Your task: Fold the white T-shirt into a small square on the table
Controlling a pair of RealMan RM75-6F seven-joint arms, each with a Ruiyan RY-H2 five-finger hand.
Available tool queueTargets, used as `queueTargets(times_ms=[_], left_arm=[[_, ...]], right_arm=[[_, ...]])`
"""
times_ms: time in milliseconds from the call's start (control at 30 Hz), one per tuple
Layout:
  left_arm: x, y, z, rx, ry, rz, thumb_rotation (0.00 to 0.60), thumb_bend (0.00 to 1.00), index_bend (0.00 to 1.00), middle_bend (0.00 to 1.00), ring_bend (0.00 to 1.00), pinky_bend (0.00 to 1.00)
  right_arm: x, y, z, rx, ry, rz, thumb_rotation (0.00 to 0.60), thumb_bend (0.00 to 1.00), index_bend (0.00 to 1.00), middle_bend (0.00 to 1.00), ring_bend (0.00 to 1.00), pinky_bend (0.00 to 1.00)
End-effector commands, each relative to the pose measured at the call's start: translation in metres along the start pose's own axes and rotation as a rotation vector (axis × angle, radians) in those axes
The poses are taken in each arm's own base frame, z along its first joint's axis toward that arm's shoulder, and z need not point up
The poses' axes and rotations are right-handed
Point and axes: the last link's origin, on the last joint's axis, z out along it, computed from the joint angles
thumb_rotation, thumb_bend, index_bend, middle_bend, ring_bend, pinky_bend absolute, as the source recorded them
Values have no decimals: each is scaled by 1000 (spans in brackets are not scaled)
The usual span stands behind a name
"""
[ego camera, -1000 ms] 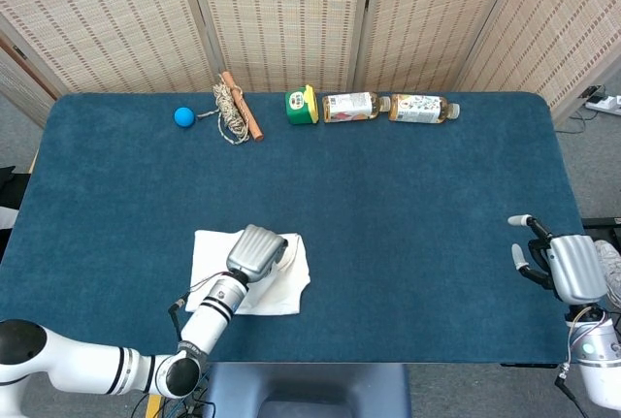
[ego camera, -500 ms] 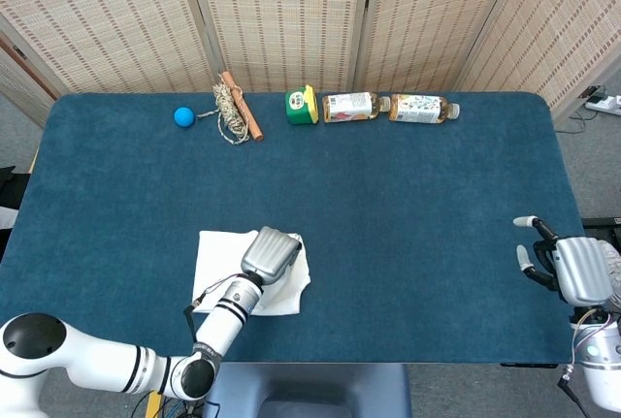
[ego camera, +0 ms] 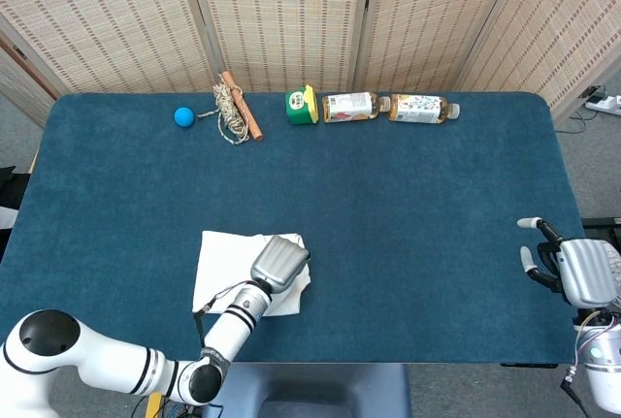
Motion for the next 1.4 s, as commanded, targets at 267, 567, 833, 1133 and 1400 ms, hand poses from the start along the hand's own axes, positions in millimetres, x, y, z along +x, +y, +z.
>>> queueTargets(times_ms=[267, 567, 833, 1133, 1400], left_arm=[[-1, 0, 3, 28, 28, 24, 600, 458, 356, 900, 810, 968], [1, -5, 11, 88, 103, 24, 600, 329, 134, 898, 809, 967], [7, -19, 6, 121, 129, -35, 600, 319, 77, 896, 810, 967], [-1, -36, -26, 44, 139, 27, 600, 319, 94, 896, 808, 967], [-31, -42, -36, -4, 133, 63, 600, 304, 120, 895, 807, 967]], right_arm=[[1, 1, -1, -4, 3, 2, 600, 450, 334, 972, 1000, 1000], [3, 0, -1, 0, 11, 3, 600, 451, 334, 972, 1000, 1000], [3, 1, -1, -3, 15, 7, 600, 451, 334, 972, 1000, 1000], [1, -3, -1, 11, 14, 13, 600, 451, 334, 972, 1000, 1000], [1, -6, -1, 18, 12, 8, 600, 451, 334, 972, 1000, 1000]])
